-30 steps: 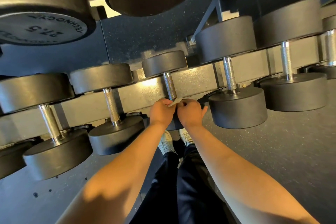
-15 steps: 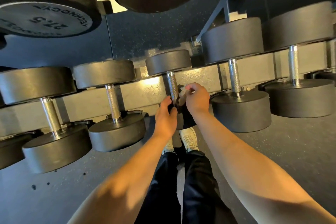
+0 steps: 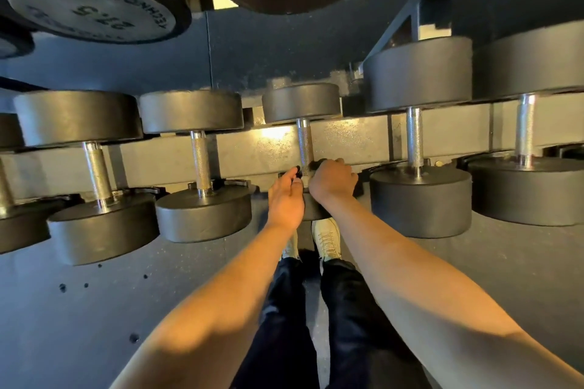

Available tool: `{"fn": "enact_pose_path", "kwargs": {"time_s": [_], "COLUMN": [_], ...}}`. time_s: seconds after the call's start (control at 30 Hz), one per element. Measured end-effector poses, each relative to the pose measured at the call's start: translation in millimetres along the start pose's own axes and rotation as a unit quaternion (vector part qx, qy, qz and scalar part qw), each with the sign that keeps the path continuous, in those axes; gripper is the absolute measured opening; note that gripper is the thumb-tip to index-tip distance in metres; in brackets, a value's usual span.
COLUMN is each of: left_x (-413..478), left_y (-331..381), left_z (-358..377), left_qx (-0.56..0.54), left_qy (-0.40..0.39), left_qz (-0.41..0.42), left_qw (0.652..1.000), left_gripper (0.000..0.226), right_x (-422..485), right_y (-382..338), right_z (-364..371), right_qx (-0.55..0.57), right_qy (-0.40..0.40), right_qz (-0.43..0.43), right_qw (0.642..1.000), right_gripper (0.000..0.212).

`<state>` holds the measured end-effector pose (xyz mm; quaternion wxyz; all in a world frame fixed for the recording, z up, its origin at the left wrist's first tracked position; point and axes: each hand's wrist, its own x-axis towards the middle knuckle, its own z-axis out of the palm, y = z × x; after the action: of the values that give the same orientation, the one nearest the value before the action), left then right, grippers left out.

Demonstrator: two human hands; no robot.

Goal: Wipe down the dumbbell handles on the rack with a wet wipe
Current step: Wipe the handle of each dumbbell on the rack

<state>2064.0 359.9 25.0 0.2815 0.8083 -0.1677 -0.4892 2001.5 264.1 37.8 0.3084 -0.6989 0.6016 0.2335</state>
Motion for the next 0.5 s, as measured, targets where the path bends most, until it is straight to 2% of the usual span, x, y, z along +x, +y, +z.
{"fn": "enact_pose_path", "kwargs": {"time_s": [0.07,0.17,0.3,0.5], "left_x": [-7,-29,-63,-117], "left_y": [5,21,41,75], "left_z": [-5,-20,-39,-74], "left_qx": [-0.033,-0.052,-0.099,-0.131], "left_qy": [-0.013,-0.02,0.05,0.108], "left_qz": [-0.003,-0.009,0.004,0.027], "left_qw": [0.999,0.998,0.994,0.985], "left_gripper": [0.042,0.039,0.026,0.014], "right_x": [-6,-24,-67,-131], "right_y": [1,-4,-14,-36], "right_z": [-1,-12,-28,-69], "right_qx": [0.006,0.065,0.203,0.247], "right_qy": [0.006,-0.032,-0.035,-0.039], "right_qz": [-0.015,-0.03,-0.087,-0.138], "right_qw": [1.0,0.997,0.975,0.958], "right_gripper": [0.033,0.025,0.015,0.011]}}
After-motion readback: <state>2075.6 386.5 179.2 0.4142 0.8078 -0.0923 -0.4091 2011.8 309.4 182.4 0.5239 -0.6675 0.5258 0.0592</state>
